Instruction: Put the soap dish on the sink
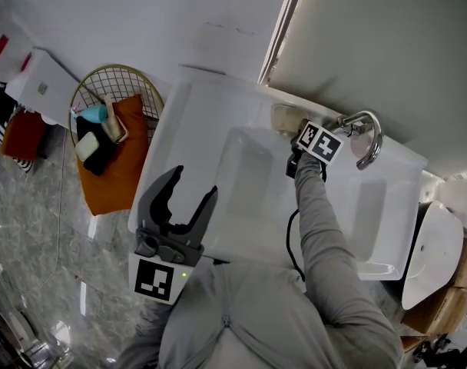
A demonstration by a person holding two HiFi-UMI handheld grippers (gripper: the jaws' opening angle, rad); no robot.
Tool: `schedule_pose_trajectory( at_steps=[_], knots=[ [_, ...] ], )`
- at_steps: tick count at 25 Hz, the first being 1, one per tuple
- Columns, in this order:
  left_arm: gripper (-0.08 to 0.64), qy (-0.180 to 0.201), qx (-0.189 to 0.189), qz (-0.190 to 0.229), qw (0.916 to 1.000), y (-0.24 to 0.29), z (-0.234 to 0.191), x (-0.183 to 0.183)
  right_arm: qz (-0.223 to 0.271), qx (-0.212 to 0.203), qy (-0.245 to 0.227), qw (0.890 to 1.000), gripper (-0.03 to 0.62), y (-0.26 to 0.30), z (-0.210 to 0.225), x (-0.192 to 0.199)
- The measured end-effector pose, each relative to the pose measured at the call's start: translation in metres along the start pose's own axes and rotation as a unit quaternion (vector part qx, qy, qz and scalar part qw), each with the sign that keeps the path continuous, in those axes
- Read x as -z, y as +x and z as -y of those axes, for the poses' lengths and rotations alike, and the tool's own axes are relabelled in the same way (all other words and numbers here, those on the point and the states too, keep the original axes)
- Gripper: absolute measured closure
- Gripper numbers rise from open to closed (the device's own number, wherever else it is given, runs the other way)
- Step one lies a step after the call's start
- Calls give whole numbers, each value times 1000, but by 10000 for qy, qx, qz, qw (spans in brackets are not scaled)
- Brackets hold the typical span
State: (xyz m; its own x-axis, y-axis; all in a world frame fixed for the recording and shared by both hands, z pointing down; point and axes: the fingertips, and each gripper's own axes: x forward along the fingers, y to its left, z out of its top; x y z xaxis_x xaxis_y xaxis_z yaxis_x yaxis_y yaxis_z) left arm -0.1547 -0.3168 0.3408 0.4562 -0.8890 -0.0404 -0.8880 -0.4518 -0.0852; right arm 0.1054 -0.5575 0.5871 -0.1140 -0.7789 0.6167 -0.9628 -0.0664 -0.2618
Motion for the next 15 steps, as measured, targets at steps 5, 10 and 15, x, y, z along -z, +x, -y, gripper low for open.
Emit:
schedule_pose_trajectory(
  at_steps=[5, 10, 15],
  knots=[
    [307, 15, -32, 32, 10000, -3, 2, -2, 159, -60, 35, 9999, 572, -5, -1, -4],
    [307, 33, -45, 70, 10000, -7, 6, -6, 313, -141, 24, 9994, 568, -13, -4, -12],
    [307, 64, -23, 161, 9998, -9, 15, -13, 464, -320, -1, 9984, 541, -30, -8, -21]
  ],
)
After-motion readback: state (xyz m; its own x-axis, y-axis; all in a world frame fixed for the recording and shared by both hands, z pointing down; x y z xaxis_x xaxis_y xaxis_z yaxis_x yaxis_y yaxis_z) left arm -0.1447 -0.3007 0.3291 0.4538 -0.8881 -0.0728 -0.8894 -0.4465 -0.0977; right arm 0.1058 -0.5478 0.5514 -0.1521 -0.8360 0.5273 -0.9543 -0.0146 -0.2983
